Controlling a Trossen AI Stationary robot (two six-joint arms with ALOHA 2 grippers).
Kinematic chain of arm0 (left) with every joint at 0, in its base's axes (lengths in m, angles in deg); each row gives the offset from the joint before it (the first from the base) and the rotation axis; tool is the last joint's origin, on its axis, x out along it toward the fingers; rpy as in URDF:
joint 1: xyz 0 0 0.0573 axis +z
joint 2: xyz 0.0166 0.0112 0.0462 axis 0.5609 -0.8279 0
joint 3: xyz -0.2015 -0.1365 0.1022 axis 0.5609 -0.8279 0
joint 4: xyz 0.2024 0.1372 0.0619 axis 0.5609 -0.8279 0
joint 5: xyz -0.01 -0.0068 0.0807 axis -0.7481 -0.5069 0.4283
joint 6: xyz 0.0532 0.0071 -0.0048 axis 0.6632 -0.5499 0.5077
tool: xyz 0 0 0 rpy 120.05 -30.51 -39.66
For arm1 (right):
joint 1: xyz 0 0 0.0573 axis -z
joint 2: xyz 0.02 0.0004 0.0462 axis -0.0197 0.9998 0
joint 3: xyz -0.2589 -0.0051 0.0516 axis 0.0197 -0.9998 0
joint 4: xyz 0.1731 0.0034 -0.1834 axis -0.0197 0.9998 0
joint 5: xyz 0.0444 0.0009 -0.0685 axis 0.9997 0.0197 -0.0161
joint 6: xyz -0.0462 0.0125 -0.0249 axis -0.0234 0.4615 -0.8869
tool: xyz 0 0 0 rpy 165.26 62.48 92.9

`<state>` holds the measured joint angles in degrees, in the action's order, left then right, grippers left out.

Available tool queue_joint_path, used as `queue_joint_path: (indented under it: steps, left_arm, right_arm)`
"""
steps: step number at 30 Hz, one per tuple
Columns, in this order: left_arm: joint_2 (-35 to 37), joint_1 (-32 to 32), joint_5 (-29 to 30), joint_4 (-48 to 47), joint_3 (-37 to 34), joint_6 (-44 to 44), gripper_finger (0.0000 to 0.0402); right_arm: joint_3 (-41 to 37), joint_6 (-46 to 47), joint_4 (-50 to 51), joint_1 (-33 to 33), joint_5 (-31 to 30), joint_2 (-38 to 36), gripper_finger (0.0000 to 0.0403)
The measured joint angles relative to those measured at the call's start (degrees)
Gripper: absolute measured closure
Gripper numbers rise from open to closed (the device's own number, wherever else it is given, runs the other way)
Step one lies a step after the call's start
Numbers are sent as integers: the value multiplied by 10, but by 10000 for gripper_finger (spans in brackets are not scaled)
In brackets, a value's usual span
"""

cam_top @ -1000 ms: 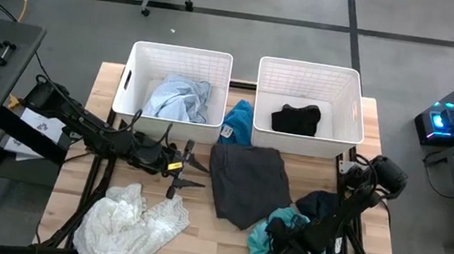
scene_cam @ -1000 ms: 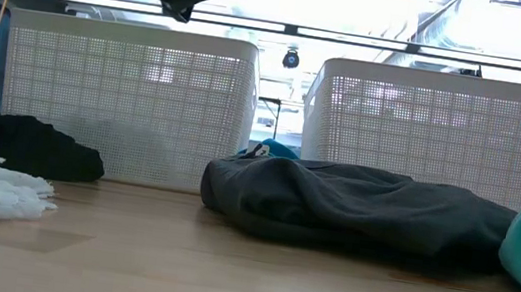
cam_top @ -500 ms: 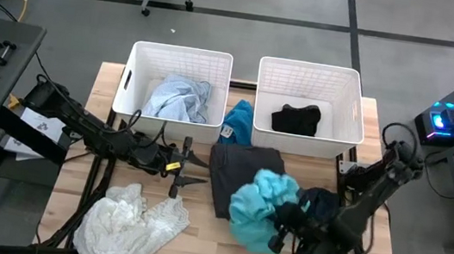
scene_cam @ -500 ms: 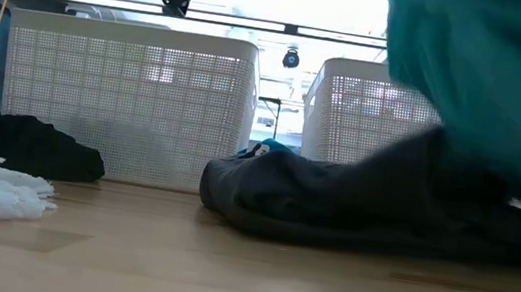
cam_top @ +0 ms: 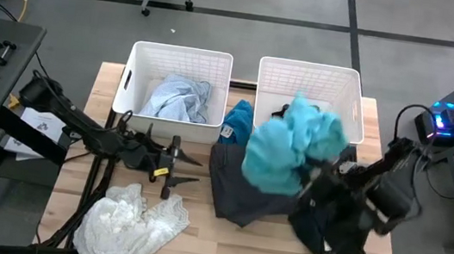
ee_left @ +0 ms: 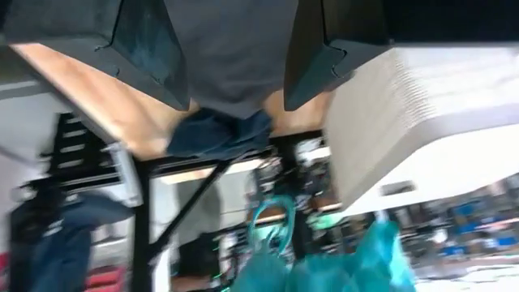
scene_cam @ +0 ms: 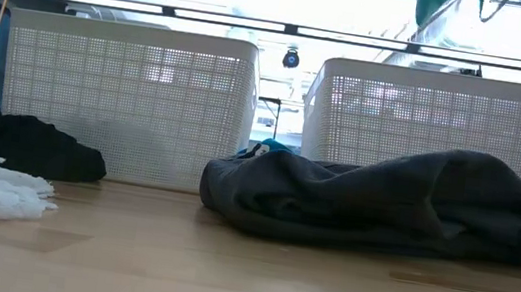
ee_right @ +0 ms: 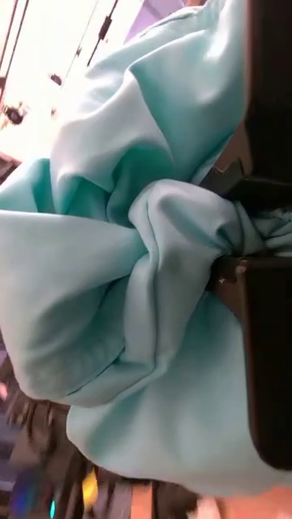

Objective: Sort clothes
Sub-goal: Put the light blue shorts into the left white bin

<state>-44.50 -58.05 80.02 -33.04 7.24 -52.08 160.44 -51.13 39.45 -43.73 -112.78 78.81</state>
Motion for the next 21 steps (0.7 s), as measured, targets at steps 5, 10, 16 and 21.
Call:
queue_joint_path:
  steps: [5, 10, 16, 21]
  left_arm:
    - [30, -5, 51, -30, 0, 0, 211]
    - [56, -5, 51, -37, 0, 7, 211]
    - [86, -5, 51, -42, 0, 9, 211]
    - [144, -6, 51, -39, 0, 9, 211]
  right_arm:
    - [37, 64, 128, 68, 70, -35, 377]
    - [16, 132, 202, 152, 134, -85, 376]
    - [-49, 120, 196, 213, 158, -141, 377]
    - [-121, 124, 182, 237, 195, -180, 377]
